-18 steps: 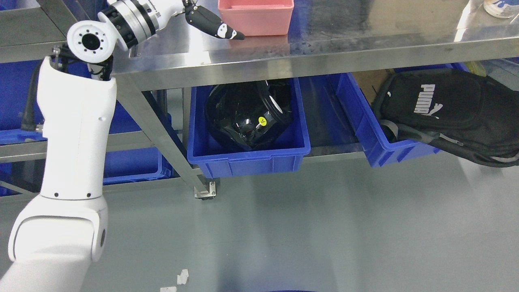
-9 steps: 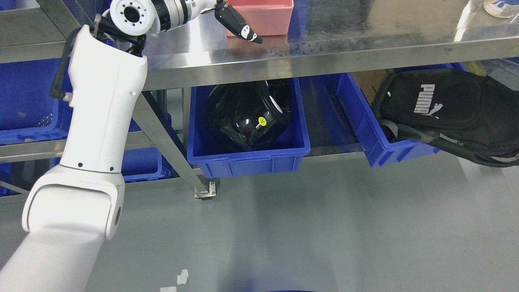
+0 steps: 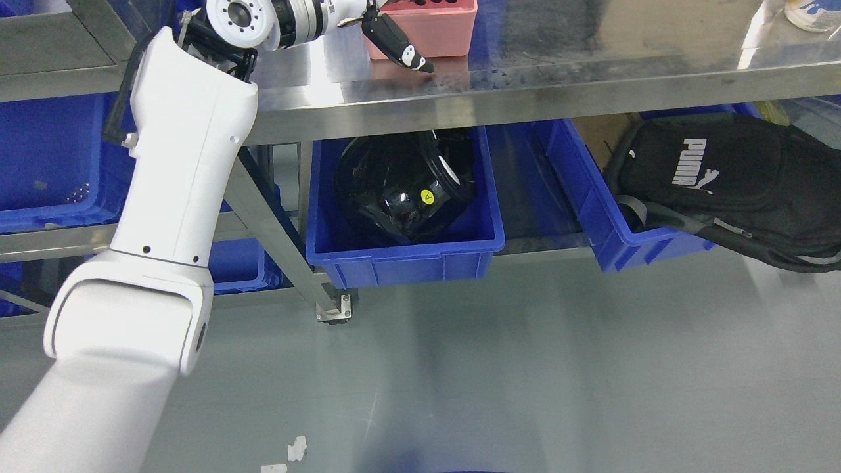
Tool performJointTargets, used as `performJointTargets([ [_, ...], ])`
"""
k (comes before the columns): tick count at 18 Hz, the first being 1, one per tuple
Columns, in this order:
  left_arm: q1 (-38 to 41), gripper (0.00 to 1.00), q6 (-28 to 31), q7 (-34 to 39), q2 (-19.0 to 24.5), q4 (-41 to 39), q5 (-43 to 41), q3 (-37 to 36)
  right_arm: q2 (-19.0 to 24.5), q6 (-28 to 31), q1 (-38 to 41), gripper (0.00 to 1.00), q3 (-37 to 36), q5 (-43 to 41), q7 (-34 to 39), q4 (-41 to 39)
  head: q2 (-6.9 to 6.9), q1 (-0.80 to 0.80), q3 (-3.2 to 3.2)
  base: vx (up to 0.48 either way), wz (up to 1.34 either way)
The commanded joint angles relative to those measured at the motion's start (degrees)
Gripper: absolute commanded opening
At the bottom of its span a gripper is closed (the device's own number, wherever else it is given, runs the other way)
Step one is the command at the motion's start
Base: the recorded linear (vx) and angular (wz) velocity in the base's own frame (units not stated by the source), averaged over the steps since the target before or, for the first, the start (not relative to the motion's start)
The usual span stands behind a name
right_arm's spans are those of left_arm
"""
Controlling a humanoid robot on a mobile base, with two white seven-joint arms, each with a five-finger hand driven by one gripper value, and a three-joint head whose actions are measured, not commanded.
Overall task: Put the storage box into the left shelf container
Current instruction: 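Close the left hand fingers around the pink box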
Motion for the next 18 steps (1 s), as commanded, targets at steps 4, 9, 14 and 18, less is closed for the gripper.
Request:
performJointTargets([
  [4, -0.8, 0.63, -0.3, -2.8, -0.2, 5.4, -1.9, -0.2, -1.0, 0.3, -0.3, 1.0, 0.0, -1.2, 0.0, -1.0, 0.0, 0.0, 0.0, 0.001, 0.04],
  [9, -0.5, 0.2, -6.0, -2.5, -0.2, 5.5, -1.3, 5.7, -1.0, 0.4, -0.3, 1.0, 0.0, -1.2, 0.0, -1.0, 0.0, 0.0, 0.0, 0.006, 0.03],
  [14, 1.5, 0.04, -10.1, -2.4, -0.2, 6.5, 4.6, 16.4, -1.0, 0.4, -0.3, 1.0, 0.0, -1.2, 0.0, -1.0, 0.0, 0.0, 0.0, 0.0, 0.0],
  [18, 2.8, 0.0, -9.2, -2.2, -0.2, 6.3, 28.4, 18.8, -1.0, 0.4, -0.3, 1.0, 0.0, -1.2, 0.0, -1.0, 0.0, 0.0, 0.0, 0.0, 0.0],
])
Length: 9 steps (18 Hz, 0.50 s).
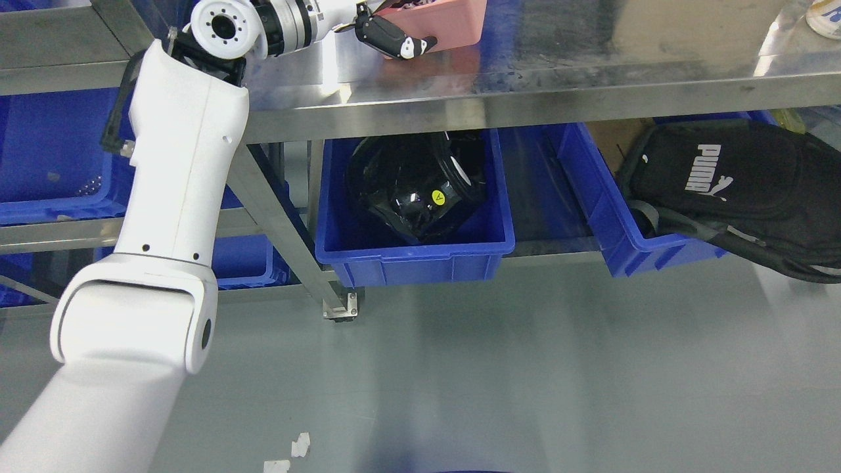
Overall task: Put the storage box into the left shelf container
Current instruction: 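Close the left hand fingers around the pink box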
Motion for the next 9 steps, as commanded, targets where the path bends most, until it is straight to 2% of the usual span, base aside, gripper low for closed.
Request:
performJointTargets([
  [1, 2.0, 0.0, 0.3, 1.0, 0.8, 0.7, 25.3, 10.4, -1.0, 0.0, -0.3, 1.0, 0.0, -1.2, 0.0, -1.0, 0.0, 0.0, 0.0, 0.002, 0.03],
  [4, 4.1, 0.0, 0.3, 1.0, 0.8, -2.3, 39.2, 10.7, -1.0, -0.1, -0.3, 1.0, 0.0, -1.2, 0.0, -1.0, 0.0, 0.0, 0.0, 0.002, 0.0],
  [9, 8.3, 0.01, 0.4, 1.2, 0.8, -11.0, 48.8, 10.4, -1.0, 0.0, -0.3, 1.0, 0.0, -1.2, 0.0, -1.0, 0.0, 0.0, 0.0, -0.004, -0.01],
])
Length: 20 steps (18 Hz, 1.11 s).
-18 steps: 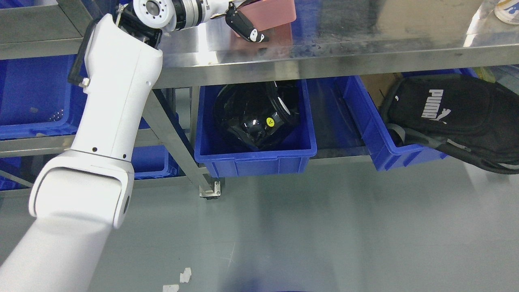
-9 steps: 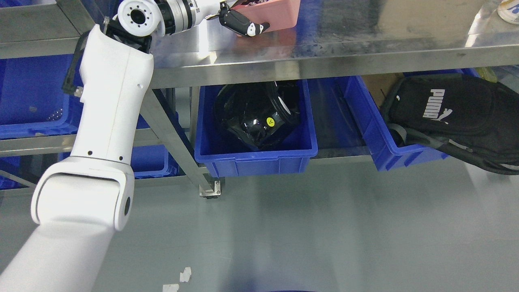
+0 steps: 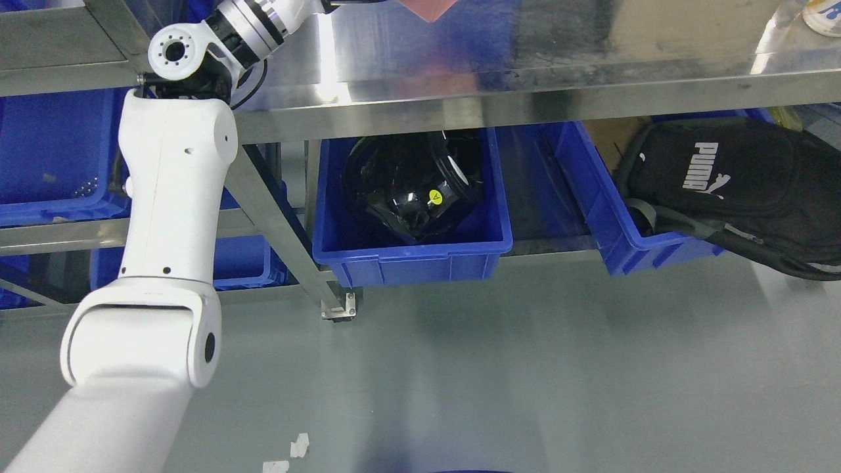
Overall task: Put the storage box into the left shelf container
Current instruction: 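Close the left hand fingers around the pink box, then lift the pink box off the shelf and lower it with the left hand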
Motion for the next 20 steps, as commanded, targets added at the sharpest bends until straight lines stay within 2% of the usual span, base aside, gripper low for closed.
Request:
performJointTargets([
  [1, 5.4, 0.01, -0.3, 0.4, 0.9, -11.2, 16.9, 4.0, -1.0, -0.3, -0.3, 1.0, 0.0, -1.2, 0.2, -1.0, 0.0, 0.0, 0.0, 0.0, 0.0],
  [3, 10.5, 0.01, -1.3, 4.6, 0.9, -18.5, 18.9, 2.7, -1.0, -0.3, -0.3, 1.0, 0.0, -1.2, 0.1, -1.0, 0.0, 0.0, 0.0, 0.0, 0.0],
  [4, 13.5, 0.01, -2.3, 9.0, 0.9, -22.8, 18.8, 0.5, -1.0, -0.2, -0.3, 1.0, 0.0, -1.2, 0.1, -1.0, 0.0, 0.0, 0.0, 0.0, 0.0],
  [6, 21.2, 0.01, -4.3, 19.8, 0.9, -33.1, 18.7, -7.1, -1.0, -0.2, -0.3, 1.0, 0.0, -1.2, 0.1, -1.0, 0.0, 0.0, 0.0, 0.0, 0.0],
  [9, 29.5, 0.01, -6.2, 26.4, 0.9, -42.9, 18.6, -17.6, -1.0, -0.2, -0.3, 1.0, 0.0, -1.2, 0.2, -1.0, 0.0, 0.0, 0.0, 0.0, 0.0],
  [13, 41.7, 0.01, -11.5, 24.1, 0.9, -47.3, 18.2, -26.3, -1.0, -0.3, -0.3, 1.0, 0.0, -1.2, 0.2, -1.0, 0.0, 0.0, 0.0, -0.007, 0.05],
  [17, 52.8, 0.01, -15.9, 15.6, 0.9, -47.3, 16.0, -26.0, -1.0, -0.3, -0.3, 1.0, 0.0, -1.2, 0.2, -1.0, 0.0, 0.0, 0.0, -0.072, 0.1],
  [20, 58.6, 0.01, -18.3, 14.6, 0.9, -47.2, 16.0, -22.1, -1.0, -0.2, -0.3, 1.0, 0.0, -1.2, 0.1, -1.0, 0.0, 0.0, 0.0, -0.114, 0.38],
])
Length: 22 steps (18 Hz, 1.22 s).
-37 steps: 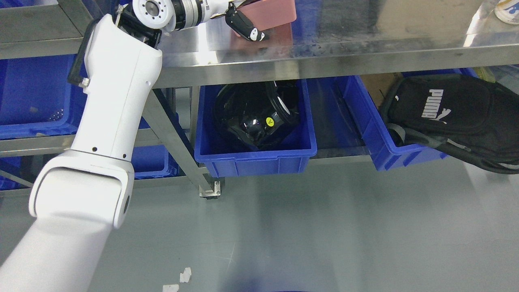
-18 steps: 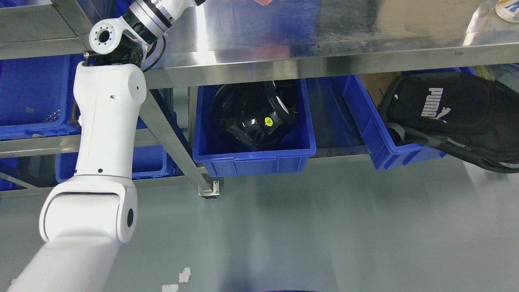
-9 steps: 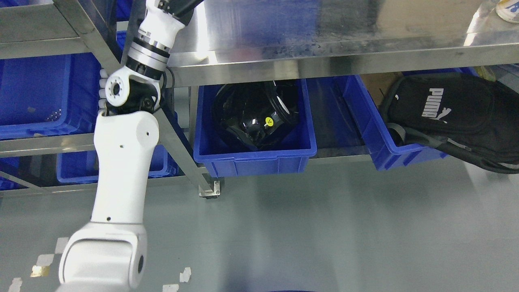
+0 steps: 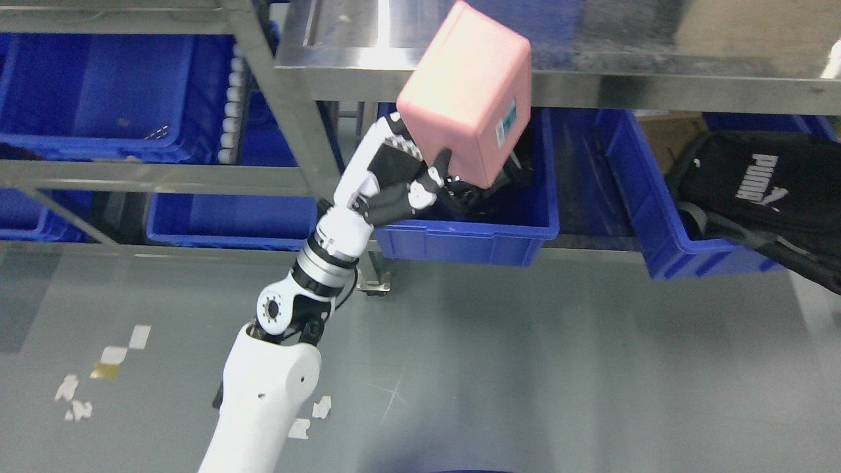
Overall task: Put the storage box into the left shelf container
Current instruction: 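Lift the pink box off the shelf and lower it with the left hand, then hold the pink box in the left hand while turning toward the bin shelf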
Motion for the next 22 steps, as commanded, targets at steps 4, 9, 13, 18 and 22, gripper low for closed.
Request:
performJointTargets([
  [4, 18.4, 0.01, -4.9, -3.2, 1.5, -10.8, -0.4, 1.2, -1.0, 0.0, -0.3, 1.0, 0.0, -1.2, 0.0, -1.0, 0.0, 0.0, 0.0, -0.118, 0.85],
  [9, 22.6, 0.01, -6.1, -3.2, 2.2, -10.5, -0.4, 3.0, -1.0, 0.0, -0.3, 1.0, 0.0, -1.2, 0.0, -1.0, 0.03, 0.0, 0.0, -0.083, 1.27],
  [13, 22.5, 0.02, -6.1, -3.2, 2.0, -10.5, -0.4, 4.3, -1.0, -0.1, -0.3, 1.0, 0.0, -1.2, 0.0, -1.0, 0.05, 0.0, 0.0, -0.007, 1.37],
  [18, 22.6, 0.02, -6.1, -3.2, 2.1, -10.5, -0.4, 4.3, -1.0, 0.0, -0.3, 1.0, 0.0, -1.2, 0.0, -1.0, 0.05, 0.0, 0.0, 0.073, 1.13],
  [22, 22.6, 0.02, -6.0, -3.2, 2.0, -10.5, -0.4, 4.4, -1.0, -0.1, -0.3, 1.0, 0.0, -1.2, 0.0, -1.0, 0.06, 0.0, 0.0, 0.122, 0.53],
])
